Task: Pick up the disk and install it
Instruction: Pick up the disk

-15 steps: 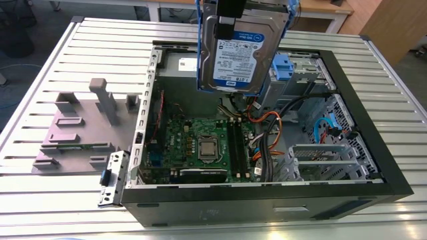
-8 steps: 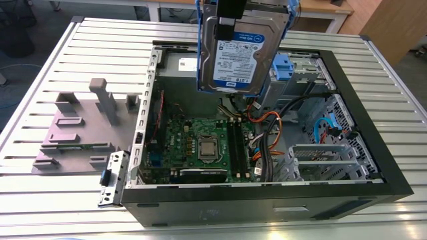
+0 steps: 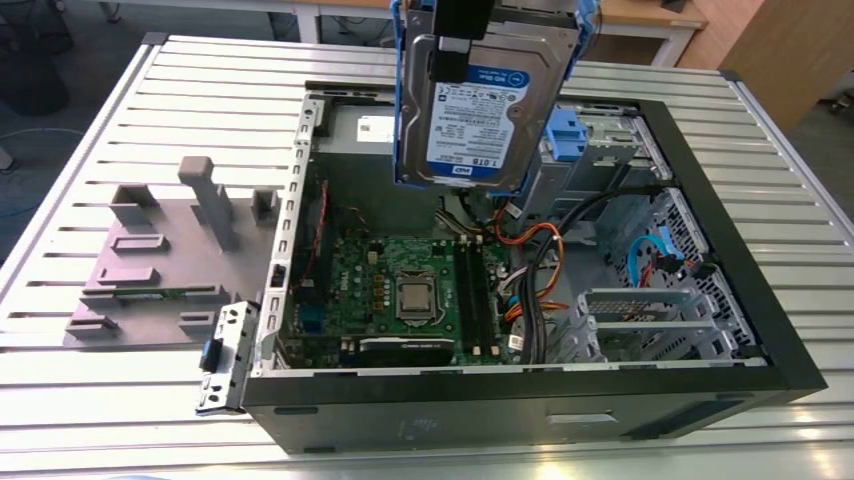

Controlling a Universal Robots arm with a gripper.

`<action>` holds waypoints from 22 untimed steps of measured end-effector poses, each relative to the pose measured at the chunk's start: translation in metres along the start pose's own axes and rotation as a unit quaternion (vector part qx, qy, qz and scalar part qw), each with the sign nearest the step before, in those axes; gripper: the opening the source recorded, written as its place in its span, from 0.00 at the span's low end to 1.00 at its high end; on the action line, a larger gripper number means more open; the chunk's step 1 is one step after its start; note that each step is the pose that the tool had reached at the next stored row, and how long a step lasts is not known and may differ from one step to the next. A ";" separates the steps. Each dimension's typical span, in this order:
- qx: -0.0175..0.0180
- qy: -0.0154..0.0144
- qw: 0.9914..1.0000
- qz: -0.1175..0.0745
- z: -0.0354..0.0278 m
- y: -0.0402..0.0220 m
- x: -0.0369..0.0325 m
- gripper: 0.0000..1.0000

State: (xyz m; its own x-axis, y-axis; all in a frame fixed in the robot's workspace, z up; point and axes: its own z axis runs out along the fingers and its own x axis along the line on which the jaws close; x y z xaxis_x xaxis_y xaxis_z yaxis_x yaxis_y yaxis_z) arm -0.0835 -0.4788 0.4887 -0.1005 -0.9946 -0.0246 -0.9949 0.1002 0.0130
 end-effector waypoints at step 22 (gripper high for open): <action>0.000 0.000 1.000 0.000 -0.0001 -0.0005 0.0053 0.36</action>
State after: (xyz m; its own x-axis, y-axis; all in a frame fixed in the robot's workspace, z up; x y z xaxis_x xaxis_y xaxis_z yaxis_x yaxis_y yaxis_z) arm -0.0834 -0.4841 0.4886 -0.1004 -0.9946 -0.0246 -0.9949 0.1001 0.0130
